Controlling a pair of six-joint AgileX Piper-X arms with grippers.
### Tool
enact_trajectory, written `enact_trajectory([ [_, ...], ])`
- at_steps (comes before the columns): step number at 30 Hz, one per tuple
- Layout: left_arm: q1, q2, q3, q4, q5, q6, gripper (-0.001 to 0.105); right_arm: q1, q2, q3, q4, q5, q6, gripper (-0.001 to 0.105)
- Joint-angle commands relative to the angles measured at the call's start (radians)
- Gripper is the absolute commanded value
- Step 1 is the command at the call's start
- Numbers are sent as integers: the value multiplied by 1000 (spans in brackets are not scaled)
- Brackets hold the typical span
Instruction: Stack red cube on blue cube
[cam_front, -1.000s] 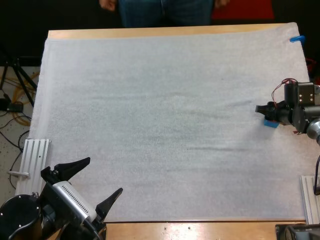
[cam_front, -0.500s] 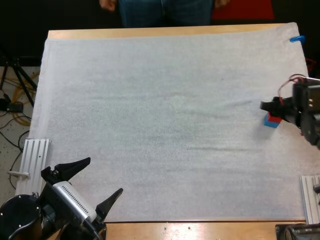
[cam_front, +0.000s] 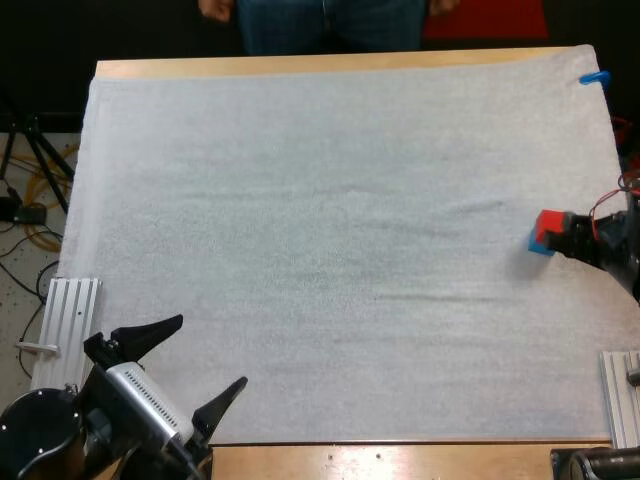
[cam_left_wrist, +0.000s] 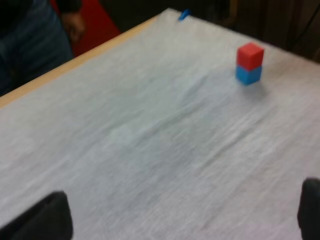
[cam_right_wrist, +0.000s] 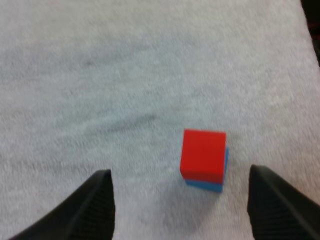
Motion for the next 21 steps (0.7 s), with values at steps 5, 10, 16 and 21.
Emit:
enact_trajectory([
  [5,0,82,-3,-90,-106,-6,87,2,27,-25,-50,-7,-18,56],
  [10,0,181,-3,-203,-146,4,87,-1,50,-90,-50,41,-89,56],
  [16,96,246,-3,-264,-159,30,87,-59,50,-155,-13,38,-109,56],
  [21,297,251,-14,-270,-72,80,87,-124,27,-163,2,33,-90,56],
])
